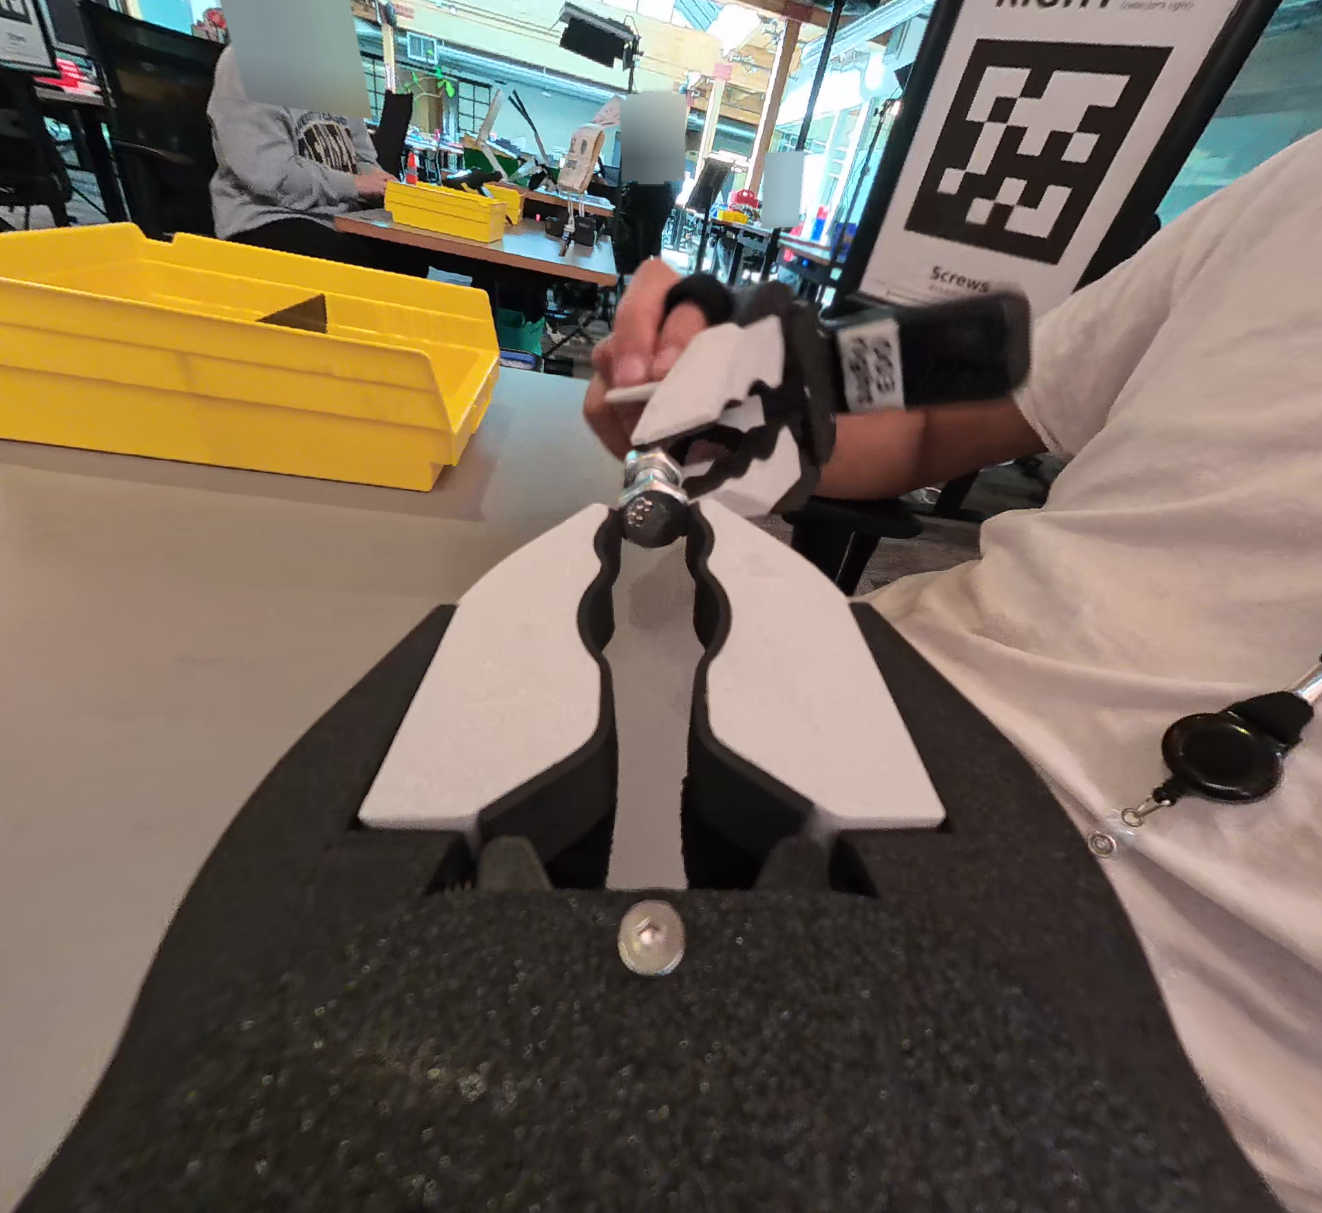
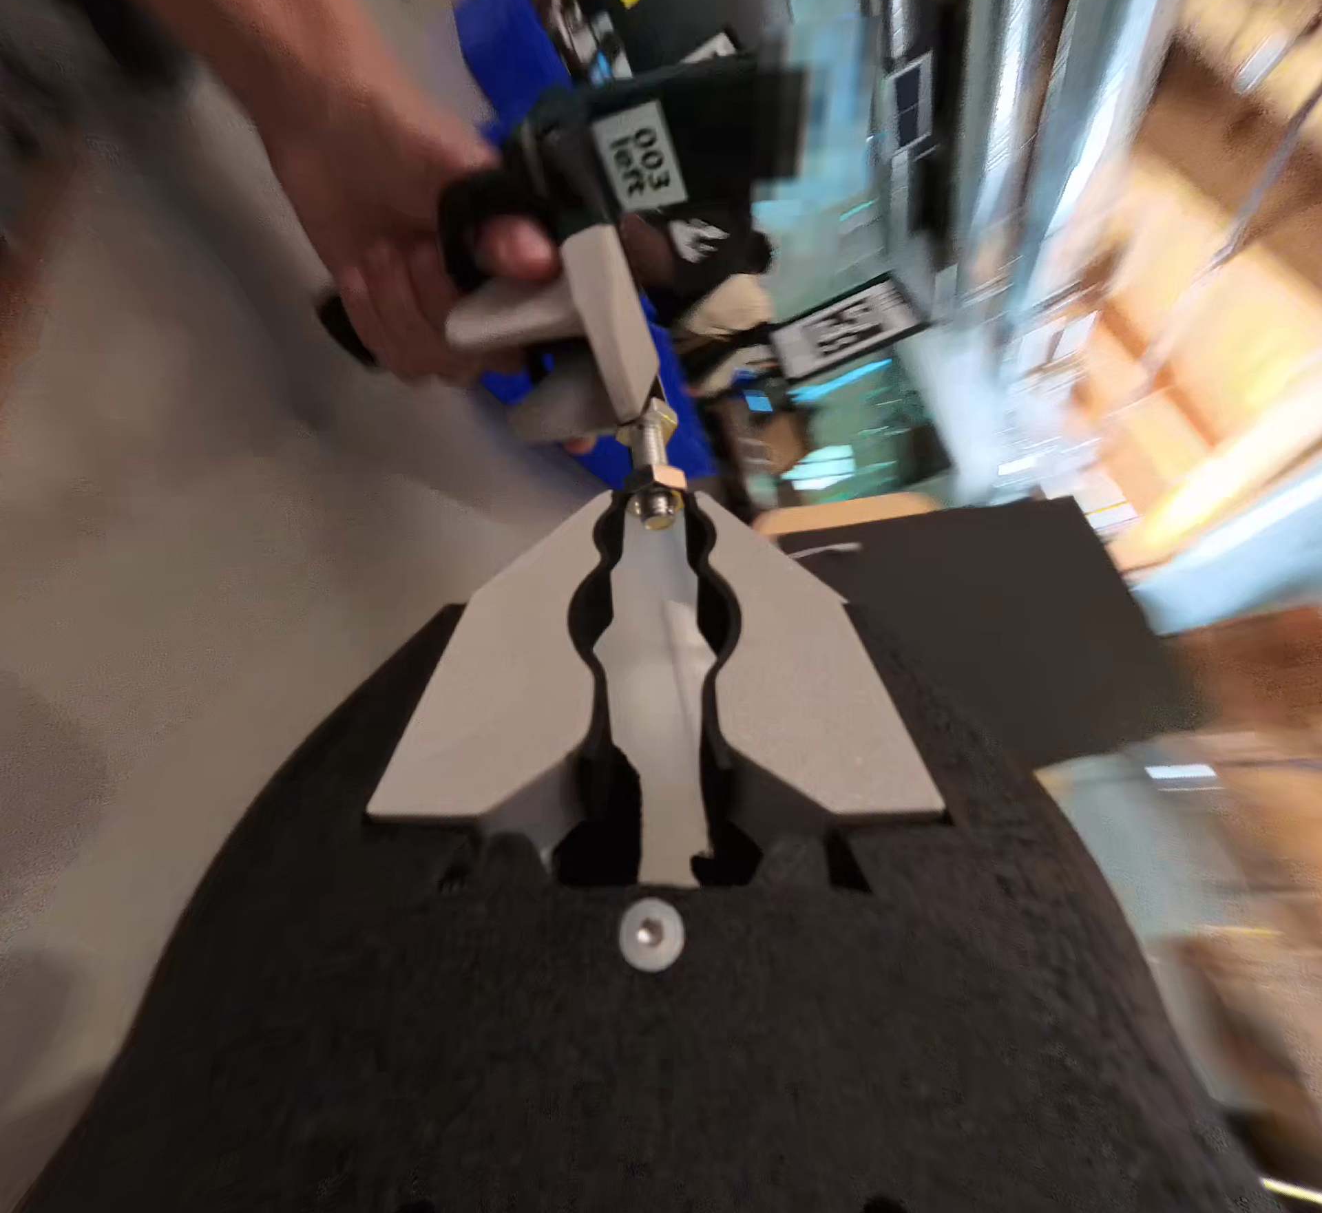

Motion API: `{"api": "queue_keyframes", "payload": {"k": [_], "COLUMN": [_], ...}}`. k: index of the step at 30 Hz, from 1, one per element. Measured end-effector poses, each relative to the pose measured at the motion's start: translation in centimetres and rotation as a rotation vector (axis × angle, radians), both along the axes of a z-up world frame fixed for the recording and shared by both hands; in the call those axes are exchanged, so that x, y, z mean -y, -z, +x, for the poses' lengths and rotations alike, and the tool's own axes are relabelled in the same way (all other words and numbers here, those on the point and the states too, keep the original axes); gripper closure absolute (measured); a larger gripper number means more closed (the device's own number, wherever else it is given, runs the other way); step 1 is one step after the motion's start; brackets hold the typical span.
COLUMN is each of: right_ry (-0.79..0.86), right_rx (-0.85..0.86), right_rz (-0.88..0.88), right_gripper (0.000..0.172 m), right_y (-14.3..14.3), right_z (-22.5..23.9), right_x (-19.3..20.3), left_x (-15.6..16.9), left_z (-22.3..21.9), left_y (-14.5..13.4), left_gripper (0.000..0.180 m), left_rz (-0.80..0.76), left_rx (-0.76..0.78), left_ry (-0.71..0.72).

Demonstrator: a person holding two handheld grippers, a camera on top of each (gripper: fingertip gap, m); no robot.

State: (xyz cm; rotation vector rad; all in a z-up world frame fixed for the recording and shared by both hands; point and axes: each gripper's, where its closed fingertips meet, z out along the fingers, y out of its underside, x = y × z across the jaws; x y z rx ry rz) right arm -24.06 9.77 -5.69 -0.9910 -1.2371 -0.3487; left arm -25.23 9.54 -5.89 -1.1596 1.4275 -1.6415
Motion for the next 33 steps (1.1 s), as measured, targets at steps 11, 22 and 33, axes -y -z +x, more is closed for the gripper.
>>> {"api": "queue_keyframes", "payload": {"k": [11,22,33], "right_ry": [-0.005,-0.650,-0.557], "right_rx": [-0.366,-1.198,-1.116], "right_rz": [-0.408,-1.735,-1.569], "right_gripper": [0.116,0.129,0.156], "right_y": [0.9,1.1,1.1], "right_z": [1.6,0.0,0.1], "right_x": [-2.3,-0.7,-1.2], "left_x": [-1.5,-1.5,-1.0], "left_z": [0.1,0.3,0.6], "left_y": [0.2,0.5,1.4], "left_gripper": [0.164,0.164,0.163], "left_rz": [0.041,0.159,0.197], "left_rx": [-0.005,0.009,-0.029], "left_ry": [-0.097,-0.137,-0.121]}}
